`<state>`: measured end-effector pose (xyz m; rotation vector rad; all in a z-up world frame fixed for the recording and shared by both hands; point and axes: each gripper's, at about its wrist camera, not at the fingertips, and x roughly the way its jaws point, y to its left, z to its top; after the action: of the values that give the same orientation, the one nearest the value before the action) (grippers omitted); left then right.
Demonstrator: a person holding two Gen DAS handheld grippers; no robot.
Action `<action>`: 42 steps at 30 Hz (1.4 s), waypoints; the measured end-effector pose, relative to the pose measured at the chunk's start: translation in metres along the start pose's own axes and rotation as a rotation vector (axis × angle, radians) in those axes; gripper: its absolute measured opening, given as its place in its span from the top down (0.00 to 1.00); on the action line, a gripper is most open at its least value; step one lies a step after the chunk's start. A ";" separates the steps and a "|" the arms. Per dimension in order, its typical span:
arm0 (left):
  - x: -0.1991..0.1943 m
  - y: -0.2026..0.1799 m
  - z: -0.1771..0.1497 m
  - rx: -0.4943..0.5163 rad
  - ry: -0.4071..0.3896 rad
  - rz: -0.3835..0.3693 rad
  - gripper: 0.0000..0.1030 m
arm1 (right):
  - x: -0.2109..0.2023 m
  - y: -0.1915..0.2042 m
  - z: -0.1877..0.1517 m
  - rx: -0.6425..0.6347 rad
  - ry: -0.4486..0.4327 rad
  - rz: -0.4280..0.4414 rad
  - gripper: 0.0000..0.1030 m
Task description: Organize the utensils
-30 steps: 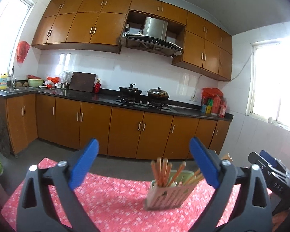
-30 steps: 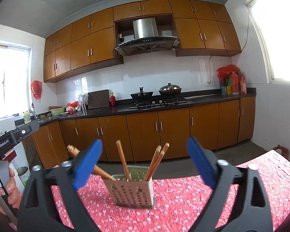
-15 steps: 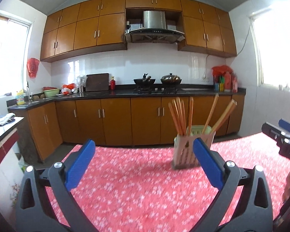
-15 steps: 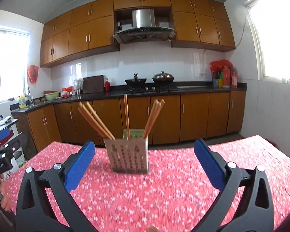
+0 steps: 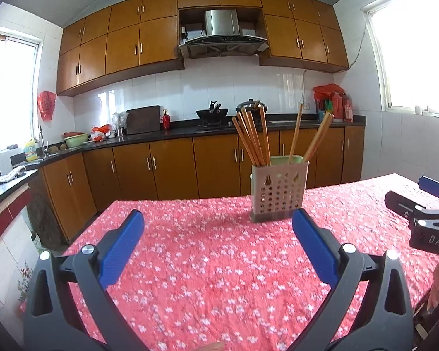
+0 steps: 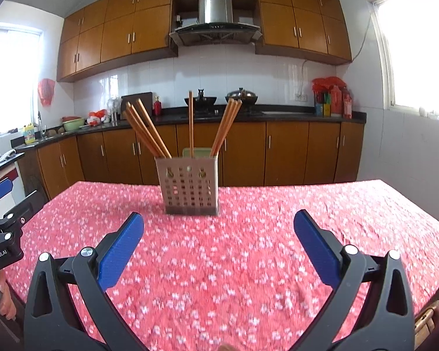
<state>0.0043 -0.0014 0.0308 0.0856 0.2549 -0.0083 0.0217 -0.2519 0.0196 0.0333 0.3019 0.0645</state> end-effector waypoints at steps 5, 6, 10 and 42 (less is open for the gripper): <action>0.001 0.003 -0.014 -0.042 0.038 -0.011 0.04 | -0.005 -0.003 -0.013 0.008 0.013 -0.009 0.02; 0.001 0.004 -0.016 -0.049 0.041 -0.012 0.04 | -0.006 -0.004 -0.015 0.011 0.013 -0.014 0.02; -0.002 0.006 -0.023 -0.067 0.042 -0.012 0.04 | -0.011 -0.004 -0.022 0.016 0.004 -0.025 0.02; -0.002 0.003 -0.034 -0.064 0.054 -0.016 0.04 | -0.011 -0.002 -0.030 0.034 0.020 -0.043 0.02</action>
<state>-0.0058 0.0041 -0.0008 0.0200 0.3091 -0.0139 0.0030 -0.2539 -0.0056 0.0601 0.3232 0.0170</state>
